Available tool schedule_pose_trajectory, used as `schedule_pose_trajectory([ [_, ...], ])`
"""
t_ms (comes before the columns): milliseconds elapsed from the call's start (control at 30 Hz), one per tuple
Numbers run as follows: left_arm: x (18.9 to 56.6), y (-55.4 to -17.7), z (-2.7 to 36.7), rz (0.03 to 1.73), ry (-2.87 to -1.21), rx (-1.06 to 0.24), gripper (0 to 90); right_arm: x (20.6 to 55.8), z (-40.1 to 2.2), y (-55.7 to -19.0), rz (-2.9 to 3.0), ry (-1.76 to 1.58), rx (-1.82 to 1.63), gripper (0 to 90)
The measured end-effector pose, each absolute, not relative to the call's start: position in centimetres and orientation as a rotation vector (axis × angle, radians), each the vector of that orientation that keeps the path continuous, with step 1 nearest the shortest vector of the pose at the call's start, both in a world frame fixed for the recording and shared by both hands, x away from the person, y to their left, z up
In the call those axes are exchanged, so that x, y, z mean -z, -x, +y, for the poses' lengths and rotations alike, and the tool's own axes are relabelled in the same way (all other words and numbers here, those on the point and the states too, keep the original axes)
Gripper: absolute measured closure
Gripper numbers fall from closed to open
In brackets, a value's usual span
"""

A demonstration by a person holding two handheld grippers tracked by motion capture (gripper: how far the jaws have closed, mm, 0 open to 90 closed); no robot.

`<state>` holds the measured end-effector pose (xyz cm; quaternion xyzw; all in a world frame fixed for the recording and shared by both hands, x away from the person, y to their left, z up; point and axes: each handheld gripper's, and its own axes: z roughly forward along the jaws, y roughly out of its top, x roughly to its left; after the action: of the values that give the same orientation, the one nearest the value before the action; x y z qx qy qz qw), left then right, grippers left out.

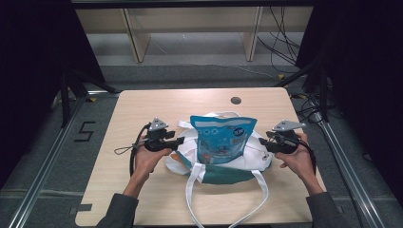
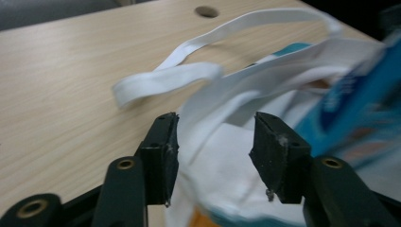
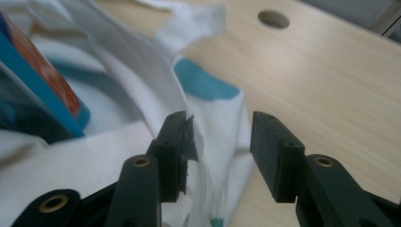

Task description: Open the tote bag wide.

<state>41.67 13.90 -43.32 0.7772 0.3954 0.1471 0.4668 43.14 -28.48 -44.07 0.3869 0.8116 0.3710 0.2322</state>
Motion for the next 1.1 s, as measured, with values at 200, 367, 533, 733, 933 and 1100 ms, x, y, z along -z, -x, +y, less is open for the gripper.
schedule_pose_trajectory([
  [200,44.9,-38.2,12.4,0.871,-1.927,-0.261,70.3,43.0,-27.8,-40.4,2.333,-0.999,-1.087,60.3],
  [367,47.7,-37.5,11.8,0.891,-1.982,-0.240,76.8,44.4,-26.5,-38.4,2.458,-0.949,-1.079,66.5],
  [533,49.7,-37.7,11.0,0.889,-2.100,-0.323,86.3,47.0,-25.1,-38.7,2.548,-0.867,-0.955,86.8],
  [733,50.7,-38.2,10.8,0.914,-2.105,-0.351,88.0,48.9,-24.9,-39.2,2.583,-0.902,-0.893,89.4],
  [933,51.3,-39.6,10.7,0.956,-2.118,-0.394,88.2,49.3,-24.7,-40.1,2.557,-0.924,-0.829,90.0],
  [1100,51.7,-41.9,10.9,0.992,-2.091,-0.412,89.2,49.9,-24.4,-41.6,2.514,-0.935,-0.841,90.0],
])
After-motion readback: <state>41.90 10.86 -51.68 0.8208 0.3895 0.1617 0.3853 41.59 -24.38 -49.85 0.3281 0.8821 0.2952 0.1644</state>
